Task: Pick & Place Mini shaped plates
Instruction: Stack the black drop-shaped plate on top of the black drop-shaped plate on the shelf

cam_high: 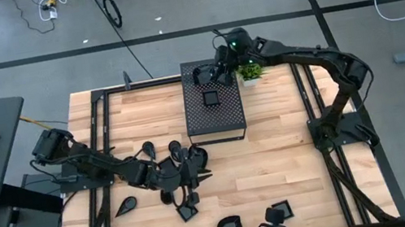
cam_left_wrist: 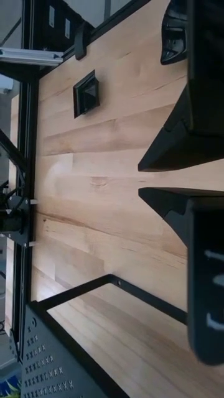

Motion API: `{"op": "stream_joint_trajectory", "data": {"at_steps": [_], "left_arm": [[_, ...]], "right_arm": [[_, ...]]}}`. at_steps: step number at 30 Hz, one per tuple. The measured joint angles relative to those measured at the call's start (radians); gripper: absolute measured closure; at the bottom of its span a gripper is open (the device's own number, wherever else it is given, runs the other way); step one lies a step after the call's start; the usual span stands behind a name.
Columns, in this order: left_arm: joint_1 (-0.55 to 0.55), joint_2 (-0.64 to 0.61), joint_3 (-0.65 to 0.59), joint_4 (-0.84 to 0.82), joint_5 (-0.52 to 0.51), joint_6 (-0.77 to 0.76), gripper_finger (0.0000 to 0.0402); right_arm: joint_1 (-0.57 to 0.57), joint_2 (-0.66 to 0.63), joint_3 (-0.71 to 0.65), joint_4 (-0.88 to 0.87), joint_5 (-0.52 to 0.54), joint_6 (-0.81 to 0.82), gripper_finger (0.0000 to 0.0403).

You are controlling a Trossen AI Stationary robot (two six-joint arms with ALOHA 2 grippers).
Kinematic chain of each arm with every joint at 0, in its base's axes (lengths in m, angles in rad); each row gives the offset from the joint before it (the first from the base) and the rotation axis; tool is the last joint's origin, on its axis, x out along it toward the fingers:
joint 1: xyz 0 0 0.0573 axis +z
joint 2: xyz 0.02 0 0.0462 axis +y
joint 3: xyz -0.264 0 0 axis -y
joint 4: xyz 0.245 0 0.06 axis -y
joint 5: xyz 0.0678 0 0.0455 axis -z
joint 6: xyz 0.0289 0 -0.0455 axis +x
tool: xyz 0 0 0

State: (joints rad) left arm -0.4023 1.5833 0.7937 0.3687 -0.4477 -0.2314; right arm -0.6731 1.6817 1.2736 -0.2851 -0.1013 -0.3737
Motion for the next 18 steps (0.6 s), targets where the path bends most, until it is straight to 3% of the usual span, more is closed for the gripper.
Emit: {"op": "stream_joint_trajectory", "data": {"at_steps": [18], "left_arm": [[0.0, 0.0, 0.0, 0.01, 0.0, -0.002, 0.0346]], "right_arm": [[0.0, 0.002, 0.001, -0.078, 0.004, -0.041, 0.0401]]}}
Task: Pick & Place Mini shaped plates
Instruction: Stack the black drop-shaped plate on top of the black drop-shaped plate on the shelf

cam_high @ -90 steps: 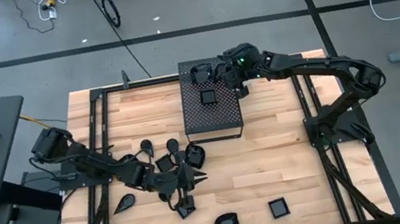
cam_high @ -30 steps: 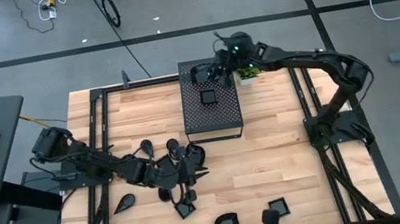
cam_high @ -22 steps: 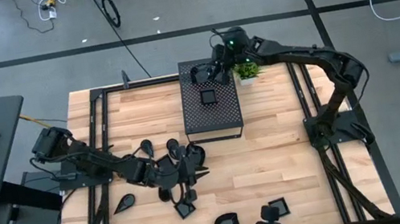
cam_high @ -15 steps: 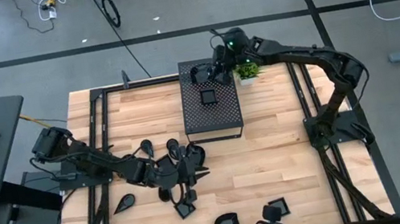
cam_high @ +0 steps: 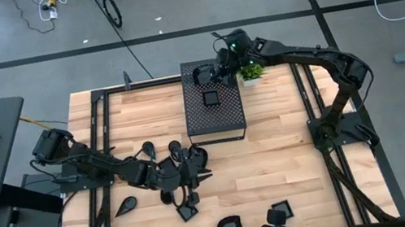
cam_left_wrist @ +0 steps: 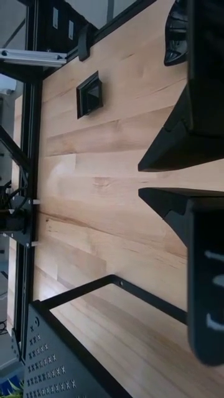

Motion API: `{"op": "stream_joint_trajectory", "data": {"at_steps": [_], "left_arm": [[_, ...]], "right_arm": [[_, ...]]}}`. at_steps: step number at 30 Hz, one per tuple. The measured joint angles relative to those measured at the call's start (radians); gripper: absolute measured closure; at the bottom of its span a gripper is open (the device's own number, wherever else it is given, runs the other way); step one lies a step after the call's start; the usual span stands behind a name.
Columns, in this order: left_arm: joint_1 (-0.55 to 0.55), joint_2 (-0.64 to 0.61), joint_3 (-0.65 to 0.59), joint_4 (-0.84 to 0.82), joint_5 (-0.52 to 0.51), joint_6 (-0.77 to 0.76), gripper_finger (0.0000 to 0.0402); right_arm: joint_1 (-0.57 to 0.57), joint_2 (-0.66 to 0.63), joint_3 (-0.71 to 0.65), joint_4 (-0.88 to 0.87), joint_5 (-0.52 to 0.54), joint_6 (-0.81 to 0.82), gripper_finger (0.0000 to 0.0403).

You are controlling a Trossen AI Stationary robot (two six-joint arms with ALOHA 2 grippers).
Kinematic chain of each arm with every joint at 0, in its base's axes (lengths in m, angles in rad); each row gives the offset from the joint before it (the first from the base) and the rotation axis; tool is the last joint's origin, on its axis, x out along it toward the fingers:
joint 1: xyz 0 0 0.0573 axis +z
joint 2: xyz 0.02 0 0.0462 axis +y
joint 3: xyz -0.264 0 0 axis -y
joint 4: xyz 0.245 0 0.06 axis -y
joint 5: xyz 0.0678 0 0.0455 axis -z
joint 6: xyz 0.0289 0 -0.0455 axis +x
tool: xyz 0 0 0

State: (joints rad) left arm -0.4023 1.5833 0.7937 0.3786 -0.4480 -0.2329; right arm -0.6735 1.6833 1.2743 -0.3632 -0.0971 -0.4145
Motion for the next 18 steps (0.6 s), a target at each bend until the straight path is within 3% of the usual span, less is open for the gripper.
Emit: {"op": "stream_joint_trajectory", "data": {"at_steps": [13, 18], "left_arm": [[0.0, 0.0, 0.0, 0.007, 0.0, 0.0, 0.0346], [0.0, 0.0, 0.0, 0.011, 0.0, 0.0, 0.0346]], "right_arm": [[0.012, -0.08, 0.0, -0.027, 0.087, -0.048, 0.0401], [0.064, -0.157, 0.0, -0.169, -0.003, -0.047, 0.0401]]}}
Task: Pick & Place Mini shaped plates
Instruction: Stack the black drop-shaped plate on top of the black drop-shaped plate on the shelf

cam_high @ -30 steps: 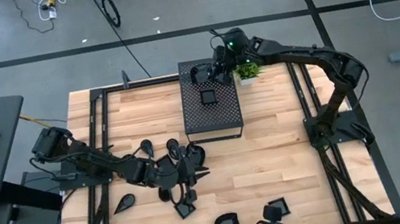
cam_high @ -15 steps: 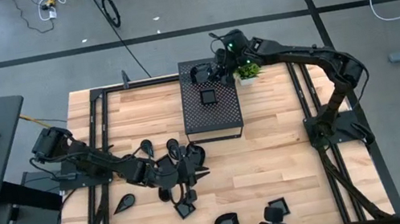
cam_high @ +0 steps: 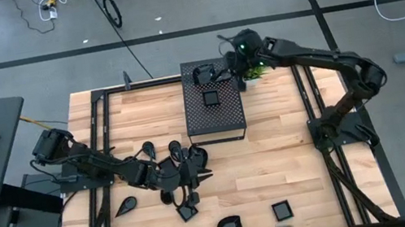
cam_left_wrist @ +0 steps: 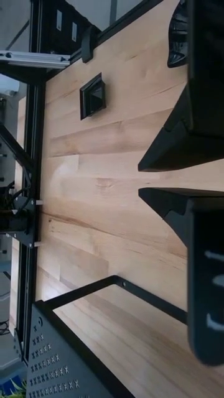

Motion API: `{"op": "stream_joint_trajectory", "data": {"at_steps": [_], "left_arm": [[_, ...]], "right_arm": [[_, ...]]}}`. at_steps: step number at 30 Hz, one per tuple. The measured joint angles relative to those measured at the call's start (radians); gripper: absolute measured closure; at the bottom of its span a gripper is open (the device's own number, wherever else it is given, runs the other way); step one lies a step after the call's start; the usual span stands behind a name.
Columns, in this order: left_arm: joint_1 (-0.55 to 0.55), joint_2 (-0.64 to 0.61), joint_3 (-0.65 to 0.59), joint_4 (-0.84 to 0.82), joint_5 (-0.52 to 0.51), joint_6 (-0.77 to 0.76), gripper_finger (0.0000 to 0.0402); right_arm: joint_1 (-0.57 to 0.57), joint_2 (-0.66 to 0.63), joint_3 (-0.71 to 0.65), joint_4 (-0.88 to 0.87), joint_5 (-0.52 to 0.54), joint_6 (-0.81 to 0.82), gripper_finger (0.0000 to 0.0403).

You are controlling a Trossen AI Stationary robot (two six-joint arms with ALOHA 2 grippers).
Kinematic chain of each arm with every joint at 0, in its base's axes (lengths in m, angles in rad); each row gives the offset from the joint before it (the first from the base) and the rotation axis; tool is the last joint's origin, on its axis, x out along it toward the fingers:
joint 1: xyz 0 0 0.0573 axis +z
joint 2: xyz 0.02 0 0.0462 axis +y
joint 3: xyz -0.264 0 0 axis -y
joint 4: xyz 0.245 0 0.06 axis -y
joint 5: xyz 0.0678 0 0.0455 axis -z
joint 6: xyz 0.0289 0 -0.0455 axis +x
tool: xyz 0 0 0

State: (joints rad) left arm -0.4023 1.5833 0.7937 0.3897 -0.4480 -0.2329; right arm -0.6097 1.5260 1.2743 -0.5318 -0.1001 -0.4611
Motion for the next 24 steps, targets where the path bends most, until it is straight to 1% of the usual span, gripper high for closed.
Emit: {"op": "stream_joint_trajectory", "data": {"at_steps": [3, 5, 10, 13, 16, 21, 24], "left_arm": [[0.0, 0.0, 0.0, 0.001, 0.0, 0.0, 0.0346], [0.0, 0.0, 0.0, 0.001, 0.0, 0.0, 0.0346], [0.0, 0.0, 0.0, 0.001, 0.0, 0.0, 0.0346], [0.0, 0.0, 0.0, 0.002, 0.0, 0.0, 0.0346], [0.0, 0.0, 0.0, 0.002, 0.0, 0.0, 0.0346], [0.0, 0.0, 0.0, 0.002, 0.0, 0.0, 0.0346], [0.0, 0.0, 0.0, 0.002, 0.0, 0.0, 0.0346]], "right_arm": [[0.029, -0.014, 0.0, -0.109, -0.135, -0.004, 0.0401], [0.045, -0.013, -0.006, -0.145, -0.157, -0.014, 0.0401], [0.057, -0.012, -0.085, -0.075, -0.124, -0.031, 0.0401], [0.053, -0.012, -0.119, -0.004, -0.034, -0.033, 0.0401], [0.035, -0.012, -0.128, 0.025, 0.011, -0.026, 0.0401], [0.005, -0.013, -0.129, 0.024, 0.026, -0.024, 0.0401], [-0.008, -0.013, -0.129, 0.023, 0.082, -0.02, 0.0401]]}}
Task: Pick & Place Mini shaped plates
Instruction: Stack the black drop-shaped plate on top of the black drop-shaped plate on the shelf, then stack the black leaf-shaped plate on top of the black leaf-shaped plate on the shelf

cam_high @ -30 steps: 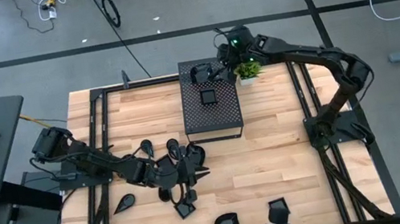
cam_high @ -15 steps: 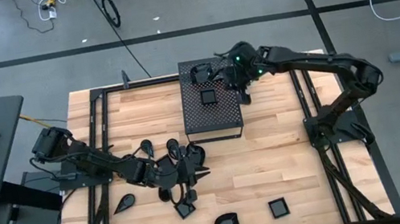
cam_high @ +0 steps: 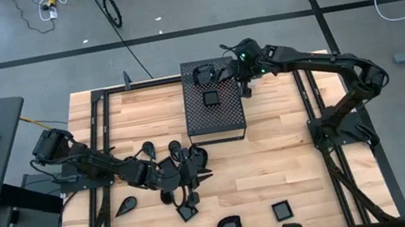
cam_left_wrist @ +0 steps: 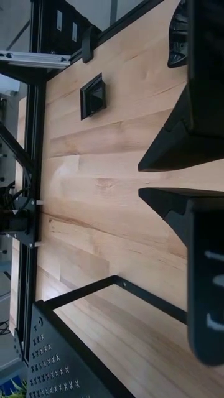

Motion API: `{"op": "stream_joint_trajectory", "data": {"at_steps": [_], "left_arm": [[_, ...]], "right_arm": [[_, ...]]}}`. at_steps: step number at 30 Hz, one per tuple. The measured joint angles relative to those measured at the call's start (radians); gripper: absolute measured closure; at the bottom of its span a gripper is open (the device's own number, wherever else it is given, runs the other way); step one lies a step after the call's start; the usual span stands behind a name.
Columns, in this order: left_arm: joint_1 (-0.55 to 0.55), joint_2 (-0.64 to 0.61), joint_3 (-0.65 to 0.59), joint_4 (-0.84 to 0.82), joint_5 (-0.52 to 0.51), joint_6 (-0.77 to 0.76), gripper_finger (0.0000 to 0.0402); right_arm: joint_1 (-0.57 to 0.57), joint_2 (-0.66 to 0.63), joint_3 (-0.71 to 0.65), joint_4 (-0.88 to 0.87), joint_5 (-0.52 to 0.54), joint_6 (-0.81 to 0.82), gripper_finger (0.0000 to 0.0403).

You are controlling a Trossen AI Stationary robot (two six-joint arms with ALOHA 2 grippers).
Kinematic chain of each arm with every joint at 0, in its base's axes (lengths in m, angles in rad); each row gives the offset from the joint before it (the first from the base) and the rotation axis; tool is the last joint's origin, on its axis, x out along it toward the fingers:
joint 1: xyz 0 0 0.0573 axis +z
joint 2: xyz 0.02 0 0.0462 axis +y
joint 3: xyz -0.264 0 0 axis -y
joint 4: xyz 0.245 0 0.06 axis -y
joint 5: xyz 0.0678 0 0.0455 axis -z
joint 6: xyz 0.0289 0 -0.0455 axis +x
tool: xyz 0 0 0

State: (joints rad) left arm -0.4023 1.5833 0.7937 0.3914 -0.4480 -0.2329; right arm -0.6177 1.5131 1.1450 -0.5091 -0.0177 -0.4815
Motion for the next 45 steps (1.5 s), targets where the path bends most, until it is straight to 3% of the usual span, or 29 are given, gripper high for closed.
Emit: {"op": "stream_joint_trajectory", "data": {"at_steps": [16, 24, 29, 34, 40, 45], "left_arm": [[0.0, 0.0, 0.0, 0.0, 0.0, 0.0, 0.0346], [-0.015, 0.0, 0.0, 0.0, -0.004, 0.007, 0.0346], [-0.05, 0.0, 0.0, 0.001, -0.09, 0.036, 0.0346], [-0.088, 0.0, 0.007, -0.003, -0.182, 0.05, 0.0346], [-0.124, 0.0, 0.075, -0.056, -0.241, 0.115, 0.0347], [-0.148, 0.0, 0.21, -0.355, -0.281, 0.031, 0.0347]], "right_arm": [[-0.016, -0.031, 0.0, -0.037, 0.011, 0.043, 0.0401], [0.063, -0.216, -0.049, 0.005, 0.033, 0.152, 0.0402], [0.248, -0.436, -0.242, 0.21, 0.036, 0.246, 0.0402], [0.509, -0.617, -0.482, 0.407, 0.047, 0.42, 0.0402], [0.898, -0.647, -0.746, 0.702, 0.308, 0.587, 0.0403], [1.13, -0.563, -0.863, 0.912, 0.53, 0.703, 0.0403]]}}
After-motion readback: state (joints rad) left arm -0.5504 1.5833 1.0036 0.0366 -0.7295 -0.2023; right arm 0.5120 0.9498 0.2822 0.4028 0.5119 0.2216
